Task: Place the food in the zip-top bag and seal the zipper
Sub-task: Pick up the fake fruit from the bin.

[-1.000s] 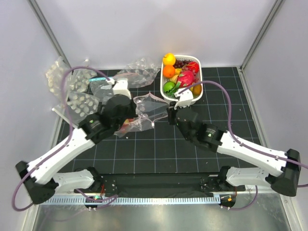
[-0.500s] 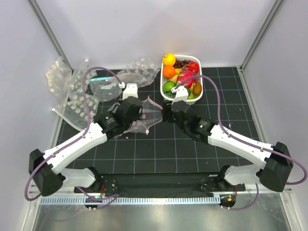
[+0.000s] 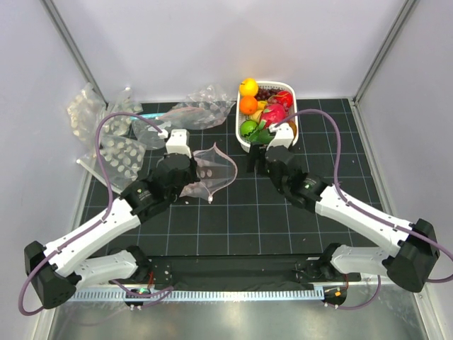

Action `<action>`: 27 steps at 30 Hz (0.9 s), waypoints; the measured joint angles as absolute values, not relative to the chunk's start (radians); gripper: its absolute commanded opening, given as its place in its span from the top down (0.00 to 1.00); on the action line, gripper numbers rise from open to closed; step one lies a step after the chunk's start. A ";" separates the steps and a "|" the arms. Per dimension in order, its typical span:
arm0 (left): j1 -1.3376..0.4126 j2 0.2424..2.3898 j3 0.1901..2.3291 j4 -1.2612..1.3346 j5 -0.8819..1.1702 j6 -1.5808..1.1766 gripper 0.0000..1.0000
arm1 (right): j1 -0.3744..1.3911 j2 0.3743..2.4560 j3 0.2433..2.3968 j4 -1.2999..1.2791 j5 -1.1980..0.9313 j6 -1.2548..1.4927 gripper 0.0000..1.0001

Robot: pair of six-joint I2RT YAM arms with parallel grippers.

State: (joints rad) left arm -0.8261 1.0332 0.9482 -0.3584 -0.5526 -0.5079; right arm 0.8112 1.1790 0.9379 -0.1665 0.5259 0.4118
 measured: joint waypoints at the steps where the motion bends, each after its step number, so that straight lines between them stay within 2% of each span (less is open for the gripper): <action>1: -0.826 1.033 0.946 -0.351 -0.551 -0.508 1.00 | 0.805 1.179 0.938 -0.167 0.533 0.412 0.13; 4: -0.826 1.031 0.944 -0.340 -0.547 -0.508 1.00 | 0.785 1.188 0.938 -0.168 0.558 0.413 0.04; 10: -0.826 1.031 0.944 -0.329 -0.529 -0.508 1.00 | 0.744 1.250 0.948 -0.183 0.595 0.419 0.01; 21: -0.826 1.031 0.912 -0.281 -0.437 -0.531 1.00 | 0.502 1.452 0.994 -0.144 0.502 0.657 0.00; 27: -0.826 1.010 0.897 -0.274 -0.429 -0.546 1.00 | 0.492 1.525 1.009 -0.076 0.495 0.765 0.00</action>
